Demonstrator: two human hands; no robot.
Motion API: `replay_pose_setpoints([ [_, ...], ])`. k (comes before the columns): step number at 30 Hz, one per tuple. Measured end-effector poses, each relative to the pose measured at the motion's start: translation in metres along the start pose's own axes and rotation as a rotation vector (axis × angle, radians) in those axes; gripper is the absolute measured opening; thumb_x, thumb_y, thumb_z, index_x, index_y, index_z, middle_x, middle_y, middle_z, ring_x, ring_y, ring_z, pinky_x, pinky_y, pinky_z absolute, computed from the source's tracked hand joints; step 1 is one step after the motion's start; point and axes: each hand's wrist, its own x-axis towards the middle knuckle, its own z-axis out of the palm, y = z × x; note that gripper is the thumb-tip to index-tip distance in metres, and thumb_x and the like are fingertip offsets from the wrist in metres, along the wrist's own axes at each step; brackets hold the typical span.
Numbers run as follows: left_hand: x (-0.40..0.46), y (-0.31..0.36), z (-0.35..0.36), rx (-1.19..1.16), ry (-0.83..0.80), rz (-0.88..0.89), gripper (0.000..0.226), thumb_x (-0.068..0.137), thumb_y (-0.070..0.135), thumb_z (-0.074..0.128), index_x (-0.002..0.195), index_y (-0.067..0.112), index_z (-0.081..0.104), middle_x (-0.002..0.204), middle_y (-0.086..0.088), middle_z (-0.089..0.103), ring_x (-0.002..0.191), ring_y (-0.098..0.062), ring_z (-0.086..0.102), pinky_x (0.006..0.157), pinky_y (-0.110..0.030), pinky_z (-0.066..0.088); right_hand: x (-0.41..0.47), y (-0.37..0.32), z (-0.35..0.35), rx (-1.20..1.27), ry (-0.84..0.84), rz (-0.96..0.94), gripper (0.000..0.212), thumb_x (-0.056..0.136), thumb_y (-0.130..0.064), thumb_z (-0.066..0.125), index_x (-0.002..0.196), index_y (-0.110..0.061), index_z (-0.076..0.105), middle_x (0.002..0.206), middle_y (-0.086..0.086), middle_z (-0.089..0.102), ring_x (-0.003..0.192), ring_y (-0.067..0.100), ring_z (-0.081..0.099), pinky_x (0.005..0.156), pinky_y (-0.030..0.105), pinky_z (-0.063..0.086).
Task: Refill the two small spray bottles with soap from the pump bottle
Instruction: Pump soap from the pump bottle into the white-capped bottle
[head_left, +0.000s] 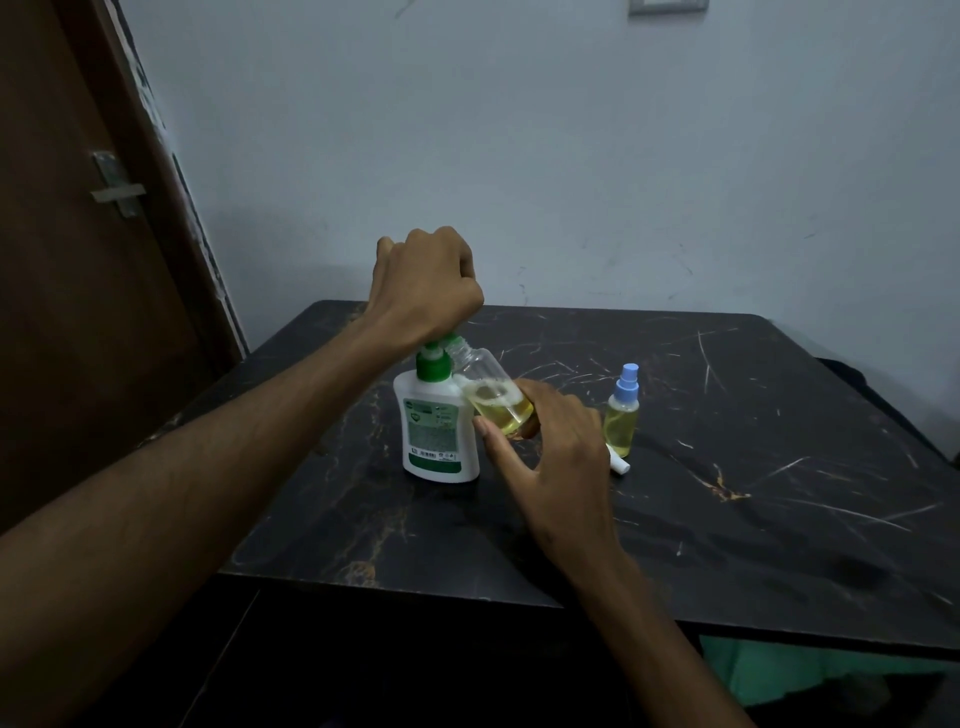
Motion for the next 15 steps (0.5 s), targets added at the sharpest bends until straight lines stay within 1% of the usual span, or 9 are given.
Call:
replay_pose_setpoints([
  [2,0.0009,0.0005,-0.0006,0.001,0.001,-0.001,0.024,0.070,0.018,0.055,0.079,0.017,0.077,0.080,0.002,0.074,0.078,-0.020,0.065,0.101,-0.046,0.041,0.0003,0.0004,0.0003,-0.003,-0.004,0.002,0.038,0.098,-0.048,0.066,0.124,-0.020,0.065,0.104,-0.009,0.067,0.089,0.010,0.058,0.088,0.036,0.045],
  [7,-0.0009,-0.0012,0.0020,-0.007,0.004,-0.015,0.019,0.076,0.012,0.062,0.082,0.017,0.079,0.082,0.002,0.074,0.080,-0.021,0.065,0.100,-0.045,0.042,0.0006,-0.0005,0.0007,-0.017,-0.003,-0.005,0.039,0.098,-0.049,0.065,0.124,-0.020,0.065,0.101,-0.009,0.066,0.087,0.011,0.056,0.087,0.034,0.042],
  [10,-0.0007,-0.0009,0.0005,0.002,0.010,-0.007,0.018,0.077,0.012,0.061,0.082,0.016,0.078,0.081,0.001,0.074,0.080,-0.021,0.065,0.102,-0.045,0.040,0.0004,-0.0009,-0.0006,-0.012,-0.006,-0.001,0.038,0.098,-0.049,0.065,0.124,-0.020,0.065,0.102,-0.010,0.066,0.087,0.009,0.055,0.087,0.034,0.042],
  [13,0.0016,-0.0013,-0.0011,0.010,0.021,0.005,0.019,0.075,0.014,0.059,0.081,0.016,0.078,0.082,0.001,0.074,0.079,-0.020,0.064,0.099,-0.044,0.038,0.0003,-0.0010,-0.0015,-0.013,0.001,-0.001,0.037,0.098,-0.048,0.067,0.124,-0.021,0.065,0.102,-0.010,0.066,0.087,0.009,0.055,0.087,0.032,0.042],
  [15,0.0010,-0.0011,-0.0002,0.005,0.019,0.005,0.020,0.076,0.013,0.060,0.082,0.015,0.079,0.083,0.001,0.075,0.080,-0.021,0.065,0.101,-0.045,0.040,0.0006,-0.0007,-0.0012,-0.012,0.000,-0.001,0.037,0.099,-0.047,0.067,0.124,-0.021,0.065,0.102,-0.010,0.066,0.087,0.010,0.056,0.087,0.033,0.042],
])
